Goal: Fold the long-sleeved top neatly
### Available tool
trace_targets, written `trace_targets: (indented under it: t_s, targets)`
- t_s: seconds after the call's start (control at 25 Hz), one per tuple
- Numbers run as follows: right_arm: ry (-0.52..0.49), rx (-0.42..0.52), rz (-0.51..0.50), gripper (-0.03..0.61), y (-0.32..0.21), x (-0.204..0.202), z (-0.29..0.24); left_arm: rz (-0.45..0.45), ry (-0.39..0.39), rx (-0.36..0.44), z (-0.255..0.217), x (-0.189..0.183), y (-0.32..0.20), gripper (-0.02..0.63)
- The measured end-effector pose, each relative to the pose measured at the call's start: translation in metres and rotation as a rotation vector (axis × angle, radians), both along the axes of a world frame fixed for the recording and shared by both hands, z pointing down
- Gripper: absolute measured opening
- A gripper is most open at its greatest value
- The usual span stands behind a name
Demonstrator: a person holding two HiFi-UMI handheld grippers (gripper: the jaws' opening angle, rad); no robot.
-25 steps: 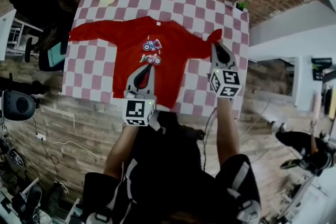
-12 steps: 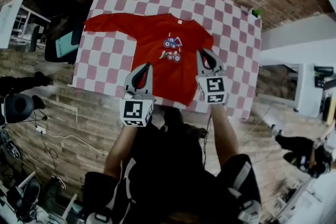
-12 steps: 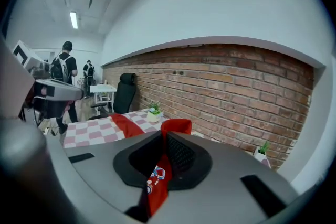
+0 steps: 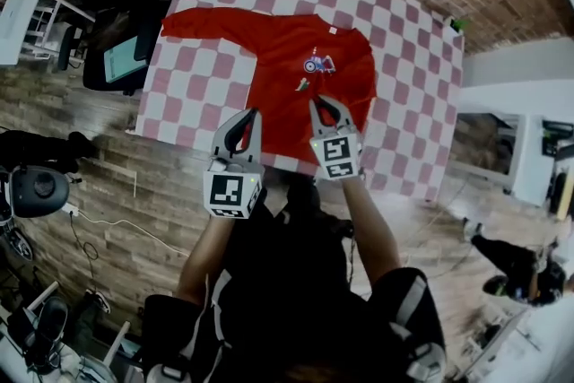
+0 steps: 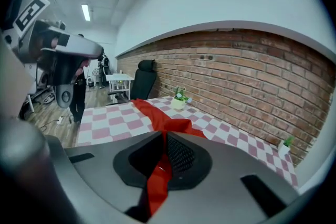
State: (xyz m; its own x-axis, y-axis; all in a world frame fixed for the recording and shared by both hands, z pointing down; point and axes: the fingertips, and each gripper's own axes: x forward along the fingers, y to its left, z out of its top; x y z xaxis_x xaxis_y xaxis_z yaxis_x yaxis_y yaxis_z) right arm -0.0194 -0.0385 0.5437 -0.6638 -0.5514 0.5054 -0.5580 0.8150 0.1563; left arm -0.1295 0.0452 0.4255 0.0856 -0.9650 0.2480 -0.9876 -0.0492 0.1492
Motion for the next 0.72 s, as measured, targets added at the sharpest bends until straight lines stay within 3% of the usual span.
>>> trace_targets:
  t_s: [0.44,0.72]
  targets:
    - [0.18,-0.025,-0.103,0.021,0.045,-0.055,0.108,-0.018,0.027,-0.004,0.021,-0.029,0.025,0.006]
    - [0.267,-0.072,-0.117,0.021,0.067,-0.07,0.154,-0.007,0.034,-0.014,0.033,-0.047,0.039,0.006]
